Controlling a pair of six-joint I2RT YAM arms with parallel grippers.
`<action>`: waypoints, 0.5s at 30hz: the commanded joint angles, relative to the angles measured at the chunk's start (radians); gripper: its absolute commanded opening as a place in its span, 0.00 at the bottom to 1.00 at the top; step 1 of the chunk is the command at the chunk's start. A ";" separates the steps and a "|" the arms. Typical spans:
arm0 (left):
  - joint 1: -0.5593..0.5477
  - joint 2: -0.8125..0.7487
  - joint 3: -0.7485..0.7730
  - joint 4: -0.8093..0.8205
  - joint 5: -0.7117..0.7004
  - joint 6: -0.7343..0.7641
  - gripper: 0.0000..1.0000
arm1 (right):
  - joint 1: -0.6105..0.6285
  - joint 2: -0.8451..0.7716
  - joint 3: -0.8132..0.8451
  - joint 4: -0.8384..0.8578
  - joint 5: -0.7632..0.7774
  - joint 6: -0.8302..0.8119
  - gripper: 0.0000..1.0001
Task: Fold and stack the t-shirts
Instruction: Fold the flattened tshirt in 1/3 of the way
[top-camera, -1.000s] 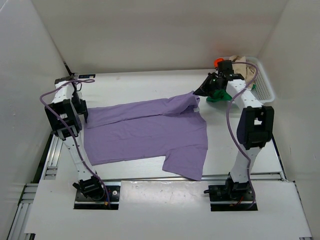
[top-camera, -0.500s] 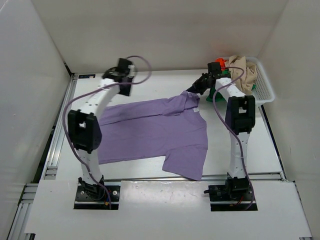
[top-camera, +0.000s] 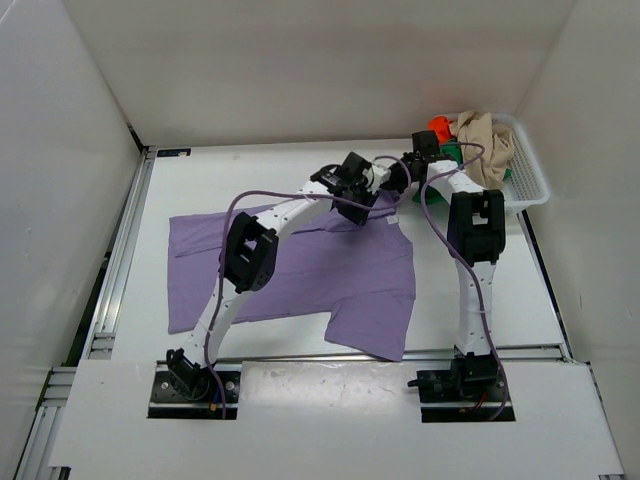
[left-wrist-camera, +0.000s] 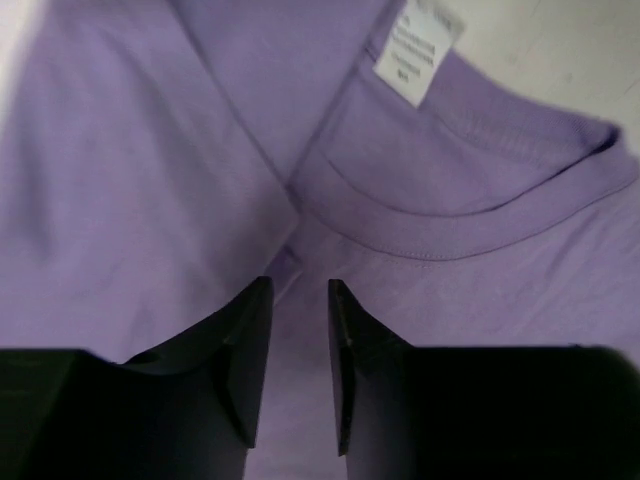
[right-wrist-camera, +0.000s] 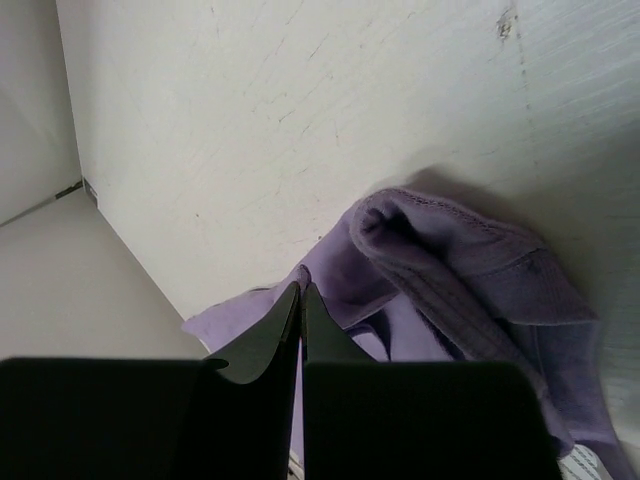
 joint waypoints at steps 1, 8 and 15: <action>0.001 -0.020 0.048 0.034 0.099 -0.001 0.38 | -0.009 -0.007 -0.010 0.024 0.020 -0.023 0.00; 0.001 -0.011 -0.028 0.034 0.098 -0.001 0.40 | -0.020 -0.007 -0.032 0.024 0.009 -0.060 0.00; 0.001 0.025 0.005 0.043 -0.023 -0.001 0.42 | -0.020 -0.007 -0.042 0.024 0.000 -0.060 0.00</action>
